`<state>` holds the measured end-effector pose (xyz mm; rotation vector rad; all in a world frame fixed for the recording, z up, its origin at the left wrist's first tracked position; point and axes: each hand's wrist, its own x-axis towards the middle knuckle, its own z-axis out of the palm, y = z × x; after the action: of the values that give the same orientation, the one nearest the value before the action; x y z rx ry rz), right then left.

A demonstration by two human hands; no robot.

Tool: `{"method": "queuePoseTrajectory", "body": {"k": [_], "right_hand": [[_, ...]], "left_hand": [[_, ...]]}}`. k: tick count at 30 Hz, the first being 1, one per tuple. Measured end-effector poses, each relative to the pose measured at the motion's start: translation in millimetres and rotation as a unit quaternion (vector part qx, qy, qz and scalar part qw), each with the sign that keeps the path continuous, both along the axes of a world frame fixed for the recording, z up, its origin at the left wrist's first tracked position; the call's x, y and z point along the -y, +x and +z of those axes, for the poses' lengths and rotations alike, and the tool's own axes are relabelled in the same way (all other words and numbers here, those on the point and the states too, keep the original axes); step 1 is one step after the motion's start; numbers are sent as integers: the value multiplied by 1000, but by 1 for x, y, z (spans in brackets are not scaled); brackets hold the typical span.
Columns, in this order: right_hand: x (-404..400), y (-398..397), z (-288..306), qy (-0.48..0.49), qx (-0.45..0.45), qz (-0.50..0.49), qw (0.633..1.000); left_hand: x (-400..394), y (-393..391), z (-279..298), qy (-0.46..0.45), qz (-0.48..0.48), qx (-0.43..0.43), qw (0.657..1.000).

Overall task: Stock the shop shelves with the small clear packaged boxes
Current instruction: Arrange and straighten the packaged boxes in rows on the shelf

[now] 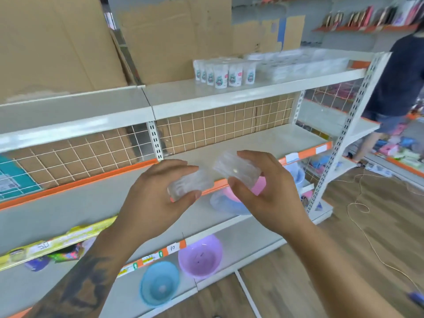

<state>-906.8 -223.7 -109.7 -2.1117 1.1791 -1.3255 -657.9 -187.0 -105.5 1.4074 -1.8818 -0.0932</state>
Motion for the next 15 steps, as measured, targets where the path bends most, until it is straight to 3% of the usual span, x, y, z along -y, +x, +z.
{"method": "queuePoseTrajectory", "body": {"k": [5,15], "right_hand": [[22,-56,-12,15,35,-41,998],[135,-149,-4,37,-7,-91,995]], "left_hand": [[42,-52,-12,18,-21,-8,1000],[179,-148,0,11,-49,-16,999]]}}
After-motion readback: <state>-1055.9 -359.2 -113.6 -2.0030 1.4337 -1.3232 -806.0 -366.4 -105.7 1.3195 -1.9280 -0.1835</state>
